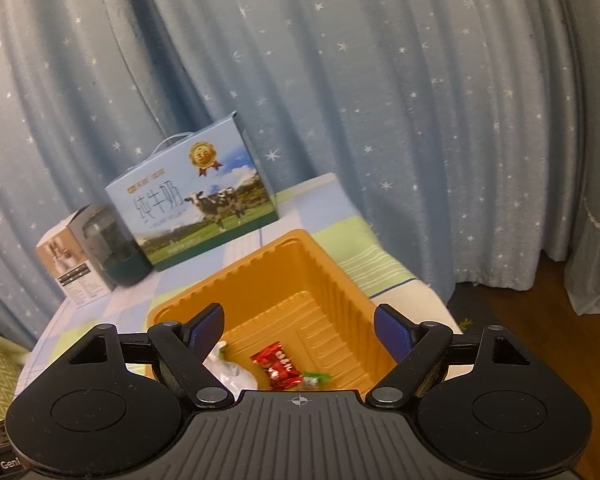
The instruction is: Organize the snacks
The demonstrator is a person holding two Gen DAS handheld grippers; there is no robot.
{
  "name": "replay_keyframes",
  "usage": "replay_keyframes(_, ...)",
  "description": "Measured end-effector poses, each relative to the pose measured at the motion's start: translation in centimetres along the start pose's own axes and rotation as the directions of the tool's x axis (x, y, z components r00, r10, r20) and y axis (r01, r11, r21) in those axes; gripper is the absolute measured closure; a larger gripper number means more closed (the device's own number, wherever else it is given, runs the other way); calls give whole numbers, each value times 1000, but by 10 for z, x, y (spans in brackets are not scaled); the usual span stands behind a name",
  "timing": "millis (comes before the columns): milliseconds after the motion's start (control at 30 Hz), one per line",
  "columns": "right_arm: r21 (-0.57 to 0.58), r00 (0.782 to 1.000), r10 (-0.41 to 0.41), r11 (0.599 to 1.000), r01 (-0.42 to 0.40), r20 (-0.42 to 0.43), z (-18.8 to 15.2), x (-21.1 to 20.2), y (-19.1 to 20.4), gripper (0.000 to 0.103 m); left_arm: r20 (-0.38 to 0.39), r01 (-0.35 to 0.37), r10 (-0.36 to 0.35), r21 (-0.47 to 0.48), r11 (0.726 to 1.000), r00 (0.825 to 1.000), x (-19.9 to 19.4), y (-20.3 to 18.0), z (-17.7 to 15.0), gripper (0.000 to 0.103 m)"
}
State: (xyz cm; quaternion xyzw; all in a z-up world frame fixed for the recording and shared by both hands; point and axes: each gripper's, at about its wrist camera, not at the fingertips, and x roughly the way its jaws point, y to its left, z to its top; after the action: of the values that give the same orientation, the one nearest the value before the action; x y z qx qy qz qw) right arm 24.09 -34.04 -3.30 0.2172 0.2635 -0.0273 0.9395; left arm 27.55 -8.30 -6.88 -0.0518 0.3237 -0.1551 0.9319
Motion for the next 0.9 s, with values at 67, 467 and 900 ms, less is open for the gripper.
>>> replay_keyframes(67, -5, 1000, -3, 1000, 3, -4, 0, 0, 0, 21, 3, -12, 12, -4, 1000, 1000, 0, 1, 0, 13)
replay_keyframes(467, -76, 999, -6, 997, 3, -37, -6, 3, 10, 21, -10, -77, 77, -33, 996, 997, -2, 8, -5, 0)
replay_keyframes(900, -191, 995, 14, 981, -33, -100, -18, -8, 28, 21, -31, -142, 140, -60, 988, 990, -32, 19, -20, 0)
